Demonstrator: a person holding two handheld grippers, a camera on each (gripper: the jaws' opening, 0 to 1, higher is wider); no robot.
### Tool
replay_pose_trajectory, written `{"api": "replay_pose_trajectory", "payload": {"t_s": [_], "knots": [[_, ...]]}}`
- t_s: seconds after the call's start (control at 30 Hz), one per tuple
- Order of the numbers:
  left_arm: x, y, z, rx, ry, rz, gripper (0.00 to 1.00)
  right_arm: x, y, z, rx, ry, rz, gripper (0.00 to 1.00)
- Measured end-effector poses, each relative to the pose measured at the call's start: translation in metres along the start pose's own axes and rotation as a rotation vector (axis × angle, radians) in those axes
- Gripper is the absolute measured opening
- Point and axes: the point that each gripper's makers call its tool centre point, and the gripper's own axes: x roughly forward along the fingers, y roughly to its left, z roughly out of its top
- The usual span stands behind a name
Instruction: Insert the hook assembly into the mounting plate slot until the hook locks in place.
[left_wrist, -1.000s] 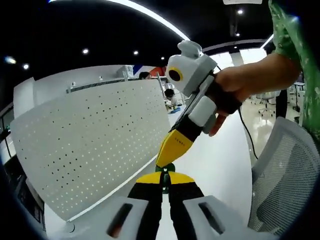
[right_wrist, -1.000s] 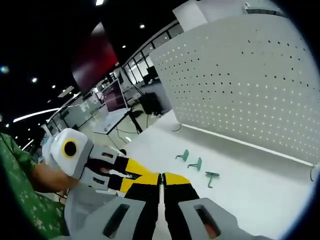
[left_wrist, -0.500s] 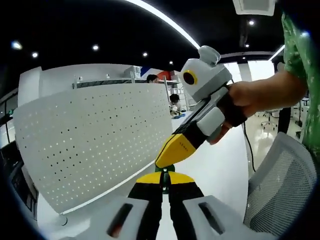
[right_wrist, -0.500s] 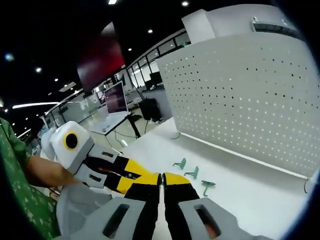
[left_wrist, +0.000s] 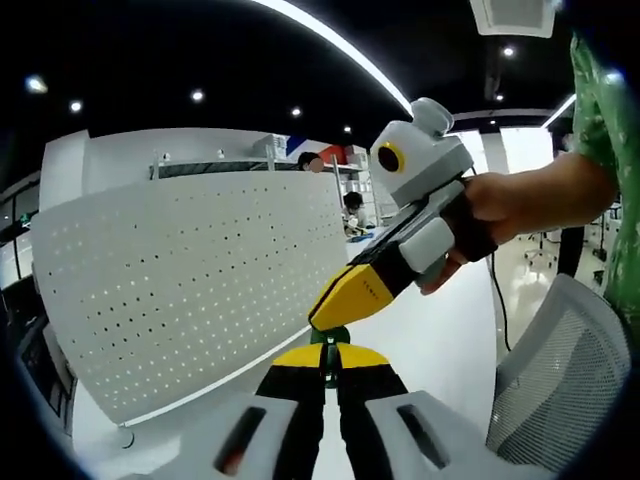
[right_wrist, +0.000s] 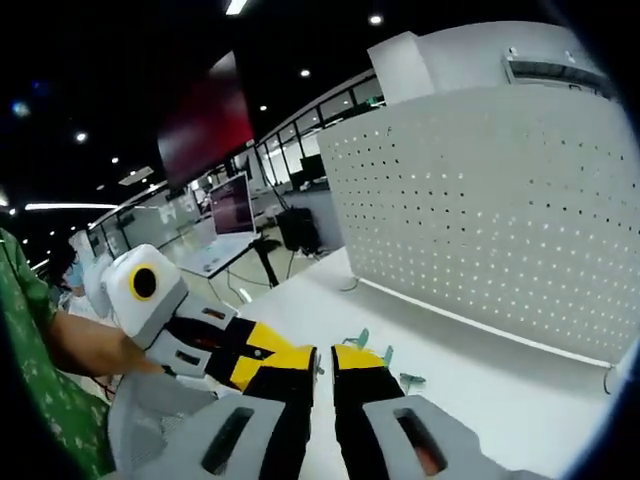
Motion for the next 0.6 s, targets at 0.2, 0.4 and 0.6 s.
{"api": "replay_pose_trajectory", "payload": {"t_s": [0.2,0.4,0.6], "knots": [[0.000,0.003,0.001,-0.011,-0.002,0.010,0.02,-0.002,-0.004,0.006,-0.011,-0.035,-0.015,0.10],[0.000,0.006,0.001,-0.017,-0.004,0.021,0.02,-0.007,-0.009,0.013,-0.024,-0.075,-0.043,0.15],[-0.001,0.013,0.003,-0.026,-0.010,0.041,0.02,-0.017,-0.017,0.025,-0.059,-0.136,-0.079,0.16]]}}
